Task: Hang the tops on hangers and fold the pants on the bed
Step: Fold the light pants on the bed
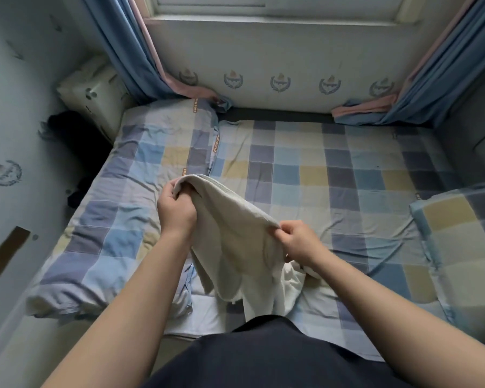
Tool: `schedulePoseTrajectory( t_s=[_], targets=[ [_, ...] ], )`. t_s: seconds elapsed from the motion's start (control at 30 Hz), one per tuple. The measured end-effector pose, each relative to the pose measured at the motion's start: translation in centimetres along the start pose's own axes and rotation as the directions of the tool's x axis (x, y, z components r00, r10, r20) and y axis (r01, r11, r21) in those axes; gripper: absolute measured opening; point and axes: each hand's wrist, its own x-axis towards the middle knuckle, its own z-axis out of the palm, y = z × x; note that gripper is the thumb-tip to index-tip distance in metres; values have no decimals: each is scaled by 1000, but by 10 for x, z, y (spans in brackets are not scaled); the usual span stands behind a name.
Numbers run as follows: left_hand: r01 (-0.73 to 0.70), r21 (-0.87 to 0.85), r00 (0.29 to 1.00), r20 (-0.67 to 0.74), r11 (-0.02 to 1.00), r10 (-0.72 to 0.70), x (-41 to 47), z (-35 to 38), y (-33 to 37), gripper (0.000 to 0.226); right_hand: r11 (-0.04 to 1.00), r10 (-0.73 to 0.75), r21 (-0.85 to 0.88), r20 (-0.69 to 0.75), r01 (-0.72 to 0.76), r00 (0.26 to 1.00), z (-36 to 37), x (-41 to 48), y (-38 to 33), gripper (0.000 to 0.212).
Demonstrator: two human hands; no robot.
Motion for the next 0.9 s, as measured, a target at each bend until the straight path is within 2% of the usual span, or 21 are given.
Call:
schedulePoseTrajectory(
  t_s=[0.03,0.13,0.2,0.27,0.37,0.43,0.5,0.57,0.63,0.7,0.9],
  targets=[
    [-16,22,1000,14,1000,15,1,-3,-3,16,993,26,115,6,-27,1000,-4,1,-10,37],
    [-93,129,991,112,987,79,-14,-3,-8,40,922,48,384,15,-50,999,-15,1,-43,28],
    [-204,192,967,190,960,168,-36,-1,-7,35,862,46,506,7,-44,999,-21,0,-66,23],
    [-285,183,924,313,941,219,-55,1,-12,33,795,61,604,15,-58,998,-24,-1,-85,21],
    [-210,229,797,603,950,31,-74,7,-25,53,698,42,715,28,-50,999,-30,-7,-105,19],
    [-186,314,706,702,931,-96,-82,17,-37,58,646,11,763,34,-33,999,-36,-9,-115,16],
    [-202,353,710,696,914,-111,-82,30,-48,40,623,-7,782,29,-19,1000,-41,-10,-121,14],
    [-226,386,757,648,894,-88,-78,39,-53,9,613,7,790,20,-20,1000,-44,-10,-122,12],
    [-218,398,777,624,891,-88,-70,40,-57,17,585,39,810,9,-30,999,-44,-11,-113,12],
    [-128,373,805,581,919,-123,-64,37,-59,22,589,72,807,4,-46,997,-44,-13,-95,14],
    [146,245,898,374,958,-232,-54,40,-46,25,807,115,573,88,-144,989,-16,-41,-31,5]
  ],
)
